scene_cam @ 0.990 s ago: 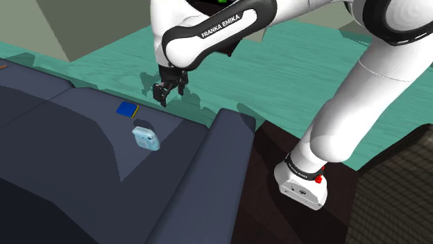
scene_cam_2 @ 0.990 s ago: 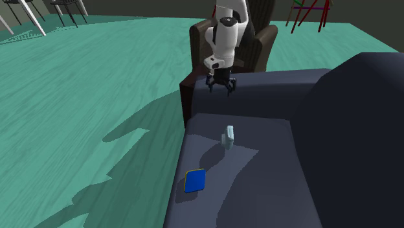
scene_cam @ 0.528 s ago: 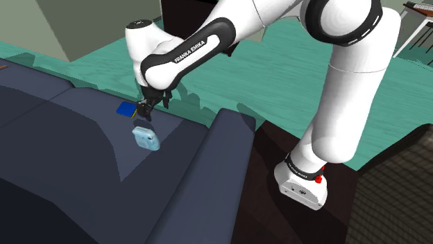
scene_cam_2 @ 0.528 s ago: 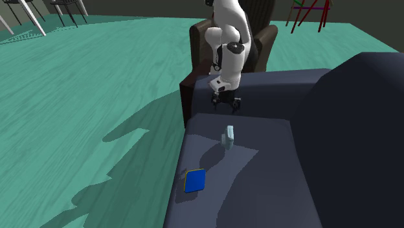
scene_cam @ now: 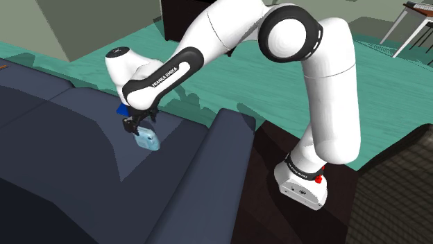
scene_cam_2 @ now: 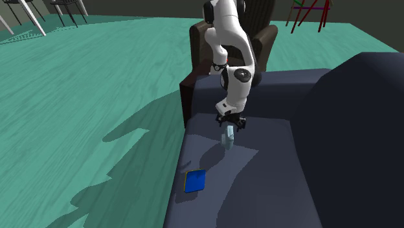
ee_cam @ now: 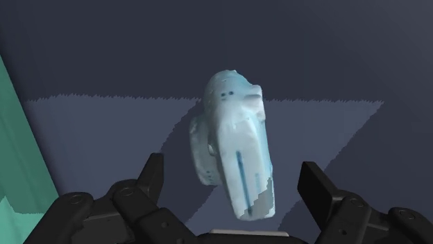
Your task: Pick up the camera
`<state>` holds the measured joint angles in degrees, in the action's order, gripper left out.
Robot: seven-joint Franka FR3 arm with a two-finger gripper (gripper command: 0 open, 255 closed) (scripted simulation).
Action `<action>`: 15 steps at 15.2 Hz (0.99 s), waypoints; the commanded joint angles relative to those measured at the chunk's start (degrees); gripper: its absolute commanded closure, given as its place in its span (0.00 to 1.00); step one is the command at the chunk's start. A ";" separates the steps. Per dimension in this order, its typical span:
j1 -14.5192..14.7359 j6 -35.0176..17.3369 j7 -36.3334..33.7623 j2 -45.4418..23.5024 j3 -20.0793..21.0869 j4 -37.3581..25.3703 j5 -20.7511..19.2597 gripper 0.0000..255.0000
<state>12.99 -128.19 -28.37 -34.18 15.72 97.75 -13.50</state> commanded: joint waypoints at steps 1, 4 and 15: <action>0.39 -0.83 -0.39 -1.39 -0.26 -0.41 -0.42 0.00; 0.63 -2.36 -0.71 -2.89 -0.62 -0.35 -0.91 0.00; 0.76 -3.68 -0.89 -4.20 -0.96 -0.32 -1.31 1.00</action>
<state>13.76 -131.83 -29.26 -38.27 14.80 97.37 -14.80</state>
